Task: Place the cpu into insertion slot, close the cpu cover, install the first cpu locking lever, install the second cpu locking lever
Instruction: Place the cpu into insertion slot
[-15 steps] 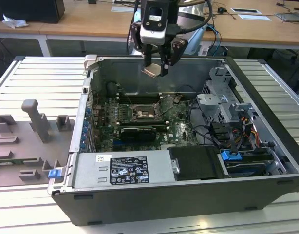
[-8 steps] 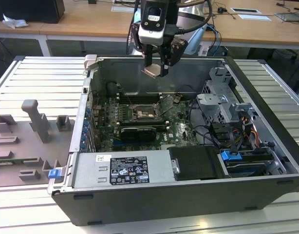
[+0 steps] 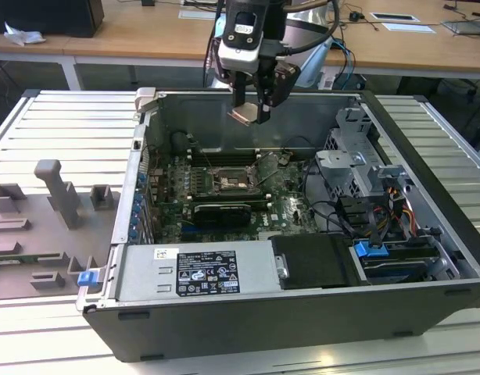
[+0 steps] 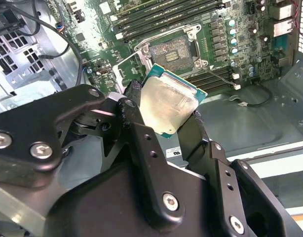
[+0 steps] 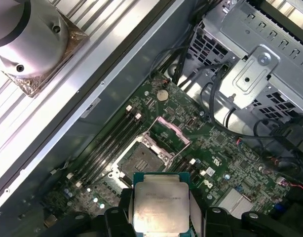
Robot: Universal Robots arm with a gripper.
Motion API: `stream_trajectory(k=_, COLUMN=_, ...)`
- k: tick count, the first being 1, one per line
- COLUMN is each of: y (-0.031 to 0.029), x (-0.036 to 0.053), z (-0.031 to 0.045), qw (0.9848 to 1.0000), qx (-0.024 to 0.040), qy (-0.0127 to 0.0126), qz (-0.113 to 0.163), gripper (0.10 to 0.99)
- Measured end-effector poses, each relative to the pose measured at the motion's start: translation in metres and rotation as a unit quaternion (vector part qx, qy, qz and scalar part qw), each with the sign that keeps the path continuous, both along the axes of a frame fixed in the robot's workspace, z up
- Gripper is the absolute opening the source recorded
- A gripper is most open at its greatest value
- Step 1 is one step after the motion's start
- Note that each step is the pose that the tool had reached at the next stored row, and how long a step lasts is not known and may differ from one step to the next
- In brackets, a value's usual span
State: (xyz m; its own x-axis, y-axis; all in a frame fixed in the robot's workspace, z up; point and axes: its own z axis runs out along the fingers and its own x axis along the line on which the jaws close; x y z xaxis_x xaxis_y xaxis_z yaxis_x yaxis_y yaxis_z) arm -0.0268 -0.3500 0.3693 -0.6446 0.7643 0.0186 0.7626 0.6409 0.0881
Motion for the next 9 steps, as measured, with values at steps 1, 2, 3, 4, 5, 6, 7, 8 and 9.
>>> stream_trajectory(k=1, y=0.0, x=0.0, z=-0.0001, qw=1.0, qx=0.0, qy=0.0, qz=-0.005, gripper=0.541)
stream_trajectory(k=2, y=0.0, x=0.0, z=-0.0001, qw=1.0, qx=0.0, qy=0.0, qz=-0.007, gripper=0.541)
stream_trajectory(k=3, y=0.0, x=0.0, z=-0.0001, qw=1.0, qx=0.0, qy=0.0, qz=-0.009, gripper=0.541)
stream_trajectory(k=4, y=0.0, x=0.0, z=-0.0002, qw=0.9999, qx=0.0, qy=0.0, qz=-0.013, gripper=0.541)
stream_trajectory(k=5, y=0.0, x=0.0, z=-0.0002, qw=0.9999, qx=0.0, qy=0.0, qz=-0.016, gripper=0.541)
stream_trajectory(k=6, y=0.0, x=0.0, z=-0.0003, qw=0.9998, qx=0.0, qy=0.0, qz=-0.018, gripper=0.541)
stream_trajectory(k=7, y=0.0, x=0.0, z=-0.0004, qw=0.9997, qx=0.0, qy=0.0, qz=-0.023, gripper=0.541)
stream_trajectory(k=8, y=0.0, x=0.0, z=-0.0004, qw=0.9997, qx=0.0, qy=0.0, qz=-0.026, gripper=0.541)
stream_trajectory(k=9, y=0.0, x=0.0, z=-0.0005, qw=0.9996, qx=0.0, qy=0.0, qz=-0.03, gripper=0.541)
